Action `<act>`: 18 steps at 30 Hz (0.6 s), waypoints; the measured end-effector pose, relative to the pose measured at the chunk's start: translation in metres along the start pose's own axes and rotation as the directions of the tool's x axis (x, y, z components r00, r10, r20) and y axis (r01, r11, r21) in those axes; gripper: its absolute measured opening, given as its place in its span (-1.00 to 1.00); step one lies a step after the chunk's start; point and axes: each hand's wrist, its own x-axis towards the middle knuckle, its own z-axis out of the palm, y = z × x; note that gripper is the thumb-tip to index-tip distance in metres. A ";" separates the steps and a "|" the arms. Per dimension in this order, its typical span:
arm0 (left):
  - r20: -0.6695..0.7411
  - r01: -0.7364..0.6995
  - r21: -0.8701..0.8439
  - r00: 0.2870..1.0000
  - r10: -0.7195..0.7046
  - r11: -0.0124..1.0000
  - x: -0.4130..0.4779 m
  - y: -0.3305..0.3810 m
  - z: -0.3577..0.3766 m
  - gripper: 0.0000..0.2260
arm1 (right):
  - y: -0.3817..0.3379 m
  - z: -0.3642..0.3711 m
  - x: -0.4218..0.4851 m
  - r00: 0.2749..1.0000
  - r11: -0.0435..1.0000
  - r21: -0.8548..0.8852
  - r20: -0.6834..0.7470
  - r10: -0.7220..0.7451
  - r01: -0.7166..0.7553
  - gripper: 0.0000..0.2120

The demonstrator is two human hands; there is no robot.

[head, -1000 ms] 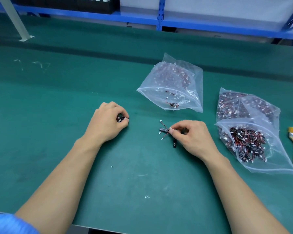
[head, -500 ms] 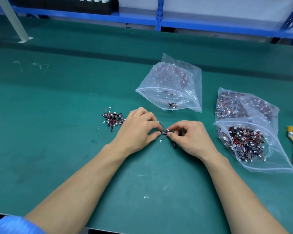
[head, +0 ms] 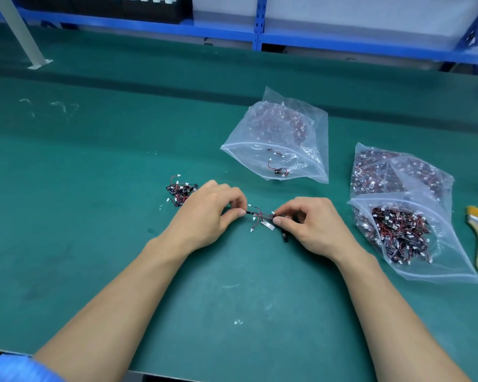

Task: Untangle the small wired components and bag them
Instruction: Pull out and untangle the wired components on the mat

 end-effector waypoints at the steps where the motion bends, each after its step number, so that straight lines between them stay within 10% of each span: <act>1: 0.002 0.012 -0.003 1.000 -0.012 1.000 -0.001 -0.001 -0.001 -0.96 | 0.000 0.000 0.000 1.000 1.000 0.001 -0.001 0.003 -0.003 -0.94; 18: -0.099 0.102 -0.166 0.988 -0.119 0.981 -0.001 -0.001 -0.003 -0.90 | 0.001 -0.011 0.001 0.970 0.906 0.397 -0.121 0.212 -0.149 -0.80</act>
